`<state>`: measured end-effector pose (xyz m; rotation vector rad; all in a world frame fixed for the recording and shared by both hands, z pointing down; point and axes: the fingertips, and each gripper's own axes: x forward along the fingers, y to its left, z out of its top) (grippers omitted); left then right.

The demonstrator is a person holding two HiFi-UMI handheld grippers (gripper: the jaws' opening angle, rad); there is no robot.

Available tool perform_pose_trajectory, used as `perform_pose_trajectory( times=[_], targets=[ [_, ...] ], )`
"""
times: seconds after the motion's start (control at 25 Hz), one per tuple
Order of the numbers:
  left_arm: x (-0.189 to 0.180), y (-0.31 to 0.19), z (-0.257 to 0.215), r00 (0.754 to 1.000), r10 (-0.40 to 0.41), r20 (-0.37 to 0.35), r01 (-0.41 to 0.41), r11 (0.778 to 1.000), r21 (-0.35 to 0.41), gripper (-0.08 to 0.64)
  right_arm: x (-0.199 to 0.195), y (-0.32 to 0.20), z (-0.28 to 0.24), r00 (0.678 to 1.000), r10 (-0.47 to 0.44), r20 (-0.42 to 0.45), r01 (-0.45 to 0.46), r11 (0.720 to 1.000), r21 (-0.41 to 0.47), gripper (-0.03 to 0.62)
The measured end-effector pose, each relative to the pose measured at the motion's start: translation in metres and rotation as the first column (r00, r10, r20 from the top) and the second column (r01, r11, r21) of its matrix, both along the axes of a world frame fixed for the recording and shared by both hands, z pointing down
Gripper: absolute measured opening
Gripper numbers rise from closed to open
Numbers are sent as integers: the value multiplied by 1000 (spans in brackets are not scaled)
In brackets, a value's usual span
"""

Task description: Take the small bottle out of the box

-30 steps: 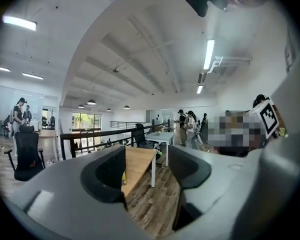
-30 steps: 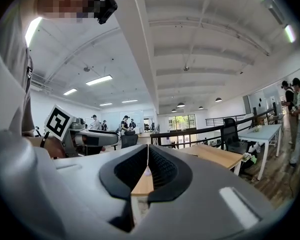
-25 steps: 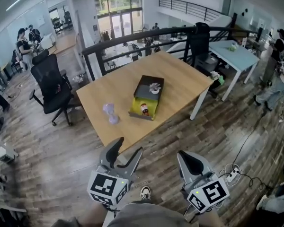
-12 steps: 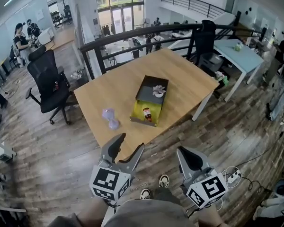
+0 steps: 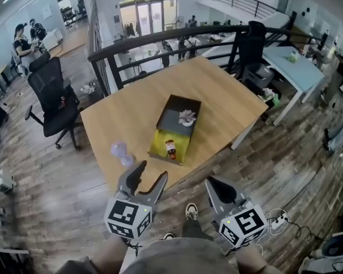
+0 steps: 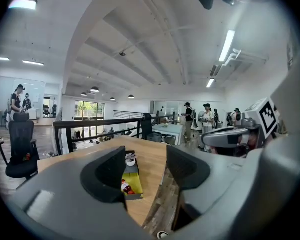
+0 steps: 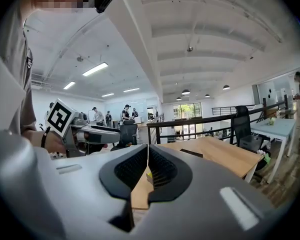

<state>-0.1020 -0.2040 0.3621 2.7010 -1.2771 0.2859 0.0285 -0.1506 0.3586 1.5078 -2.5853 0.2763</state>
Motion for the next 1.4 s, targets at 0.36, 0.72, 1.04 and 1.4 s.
perform_pose_trajectory(
  times=[0.36, 0.72, 1.04, 1.4],
  targets=[
    [46, -80, 14, 997, -59, 49, 61, 997, -39, 249, 40, -94, 20, 996, -88, 18, 89, 995, -54, 16],
    [67, -132, 31, 986, -158, 56, 162, 984, -67, 247, 63, -153, 47, 983, -182, 27, 184, 978, -99, 15],
    [72, -149, 50, 977, -198, 82, 206, 973, -108, 247, 69, -179, 61, 973, -227, 36, 229, 965, -125, 16],
    [64, -185, 106, 968, -206, 141, 233, 947, -220, 253, 61, -205, 87, 970, -242, 26, 242, 951, -194, 17]
  ],
)
